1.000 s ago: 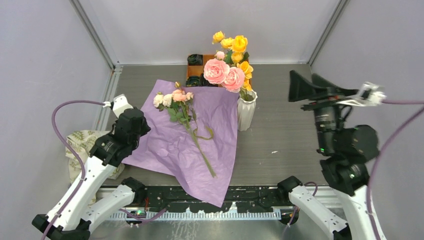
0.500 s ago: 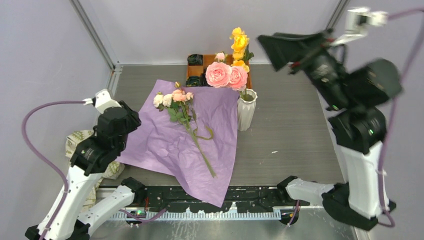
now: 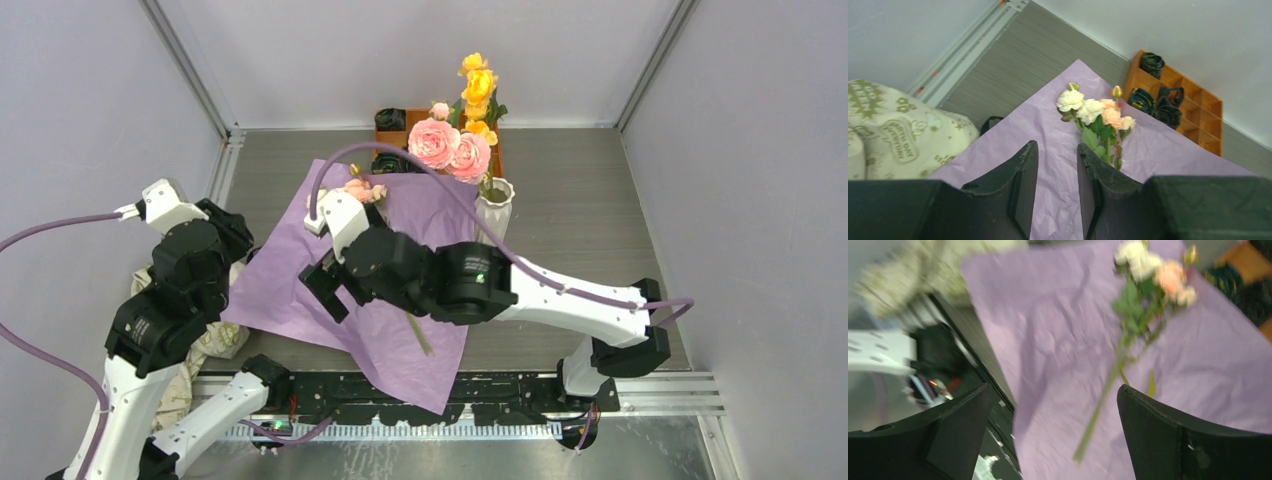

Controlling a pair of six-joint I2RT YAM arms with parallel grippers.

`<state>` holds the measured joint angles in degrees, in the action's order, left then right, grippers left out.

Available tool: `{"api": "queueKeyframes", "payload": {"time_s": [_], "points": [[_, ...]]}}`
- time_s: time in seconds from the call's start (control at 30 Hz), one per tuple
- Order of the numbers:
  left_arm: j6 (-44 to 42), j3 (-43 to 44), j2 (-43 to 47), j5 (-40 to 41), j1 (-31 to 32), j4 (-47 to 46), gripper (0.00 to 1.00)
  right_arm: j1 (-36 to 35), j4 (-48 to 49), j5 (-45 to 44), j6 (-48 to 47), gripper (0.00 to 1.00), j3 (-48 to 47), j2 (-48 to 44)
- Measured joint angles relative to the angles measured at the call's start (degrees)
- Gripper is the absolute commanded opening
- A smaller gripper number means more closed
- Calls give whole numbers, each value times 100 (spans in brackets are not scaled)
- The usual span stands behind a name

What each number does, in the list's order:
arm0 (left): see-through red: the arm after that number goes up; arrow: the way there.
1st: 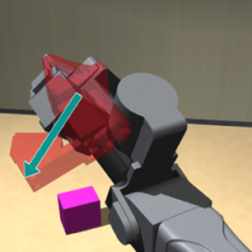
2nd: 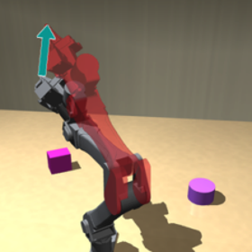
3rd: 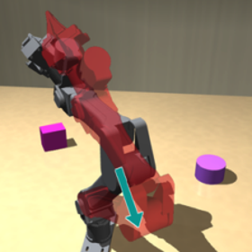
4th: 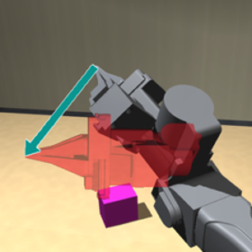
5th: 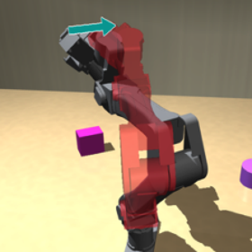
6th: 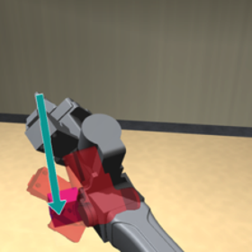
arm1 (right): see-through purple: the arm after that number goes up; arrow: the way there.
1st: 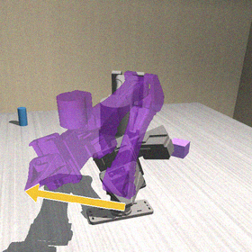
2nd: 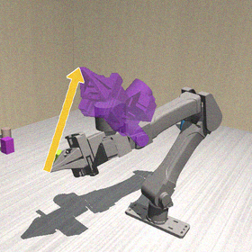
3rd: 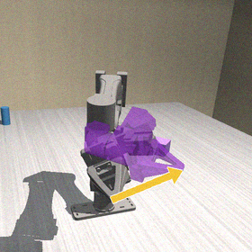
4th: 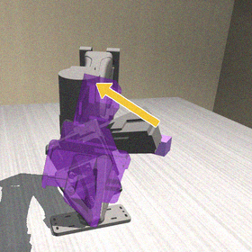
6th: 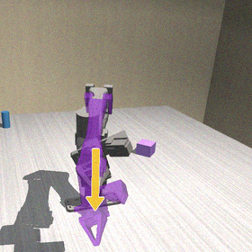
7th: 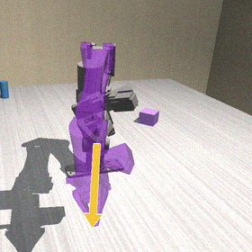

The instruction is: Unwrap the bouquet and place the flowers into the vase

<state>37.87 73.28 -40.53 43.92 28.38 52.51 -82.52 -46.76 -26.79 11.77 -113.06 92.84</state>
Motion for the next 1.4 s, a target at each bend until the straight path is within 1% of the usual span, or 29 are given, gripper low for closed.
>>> {"api": "queueKeyframes", "payload": {"time_s": [0.1,0.17,0.23,0.3,0.33,0.37,0.43,0.53,0.63,0.8,0.97,1.07,1.3,1.4], "points": [[22,0,92,254,0,221,37,144,52,-164,282,98,1246,-197],[48,-11,175,361,0,291,37,334,63,-160,566,91,1853,-210],[70,-44,247,407,0,317,36,695,87,35,949,83,2382,-192],[90,-94,278,409,0,352,36,1027,120,278,1270,80,2673,-107],[94,-120,275,404,0,363,36,1513,140,380,1421,79,2763,-7],[96,-142,262,398,0,374,36,1773,149,446,1537,77,2787,142],[101,-181,223,367,0,391,36,2179,251,483,1646,70,2782,457],[103,-267,203,319,0,389,37,2391,240,601,1690,55,2524,1086],[103,-382,216,297,0,385,37,2328,201,811,1661,47,1823,1917],[79,-452,223,299,0,385,38,2256,92,986,1537,44,503,3071],[50,-501,302,304,0,350,39,2288,-146,988,1379,43,-426,3735],[17,-568,343,304,0,339,39,2354,-260,975,1294,40,-704,3976],[-92,-667,348,302,0,219,39,2566,-470,975,1158,39,-1049,4435],[-98,-678,348,302,0,168,40,2632,-507,975,1110,36,-1058,4524]]}}
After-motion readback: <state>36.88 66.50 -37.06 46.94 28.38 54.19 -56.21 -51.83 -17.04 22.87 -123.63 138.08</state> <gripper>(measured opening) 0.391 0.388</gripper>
